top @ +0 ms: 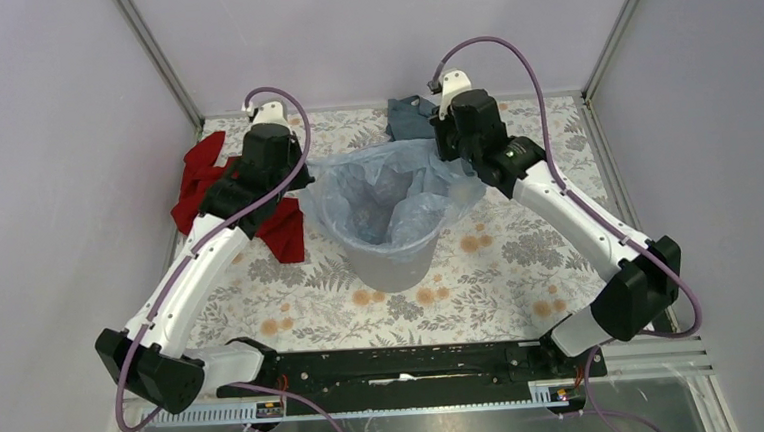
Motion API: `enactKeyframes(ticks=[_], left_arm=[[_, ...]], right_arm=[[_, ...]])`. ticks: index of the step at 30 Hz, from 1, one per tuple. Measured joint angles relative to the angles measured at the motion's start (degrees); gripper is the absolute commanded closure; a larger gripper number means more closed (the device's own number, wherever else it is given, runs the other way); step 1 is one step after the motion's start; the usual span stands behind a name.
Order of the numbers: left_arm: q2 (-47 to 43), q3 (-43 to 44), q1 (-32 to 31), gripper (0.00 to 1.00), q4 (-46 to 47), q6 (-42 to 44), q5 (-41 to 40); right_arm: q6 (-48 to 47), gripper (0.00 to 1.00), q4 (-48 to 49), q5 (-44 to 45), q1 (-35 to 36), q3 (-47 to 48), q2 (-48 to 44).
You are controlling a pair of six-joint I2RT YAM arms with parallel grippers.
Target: Put the trash bags into the trash bin
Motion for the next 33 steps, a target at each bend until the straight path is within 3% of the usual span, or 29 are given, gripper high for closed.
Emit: enactKeyframes(ticks=[4,8,14,22,24,29,33], left_arm=[[0.00,-0.87,2.25,0.89,4.11,0.70,4.33],[0.15,-1.92,3.65,0.86,6.47,0.74,7.19],[2.58,-2.82,4.98,1.00,9.38,0.15,8.76],[5.92,-11.06,6.10,1.00,10.23,-4.26,11.08],[5.70,-13.09,6.25,1.00,10.16,-5.33,12.55],[3.15,-13.46,6.40,0.96,10.16,-6.25,15.30],[1.25,-12.44,6.51,0.97,10.32,-6.32,17.07]], right_arm=[[2.14,0.95,2.21,-3.13,-1.84,0.07,1.29],[4.55,0.85,3.28,-5.49,-4.02,0.02,3.06],[7.45,0.86,6.14,-8.31,-6.16,-4.26,3.58],[10.12,0.79,6.25,-12.39,-6.47,-5.55,3.63],[10.38,0.71,6.01,-12.39,-6.47,-5.40,3.63],[10.56,0.34,0.72,-10.64,-6.47,-2.86,2.43],[9.22,0.13,-5.90,-6.60,-6.54,-2.73,-4.68]])
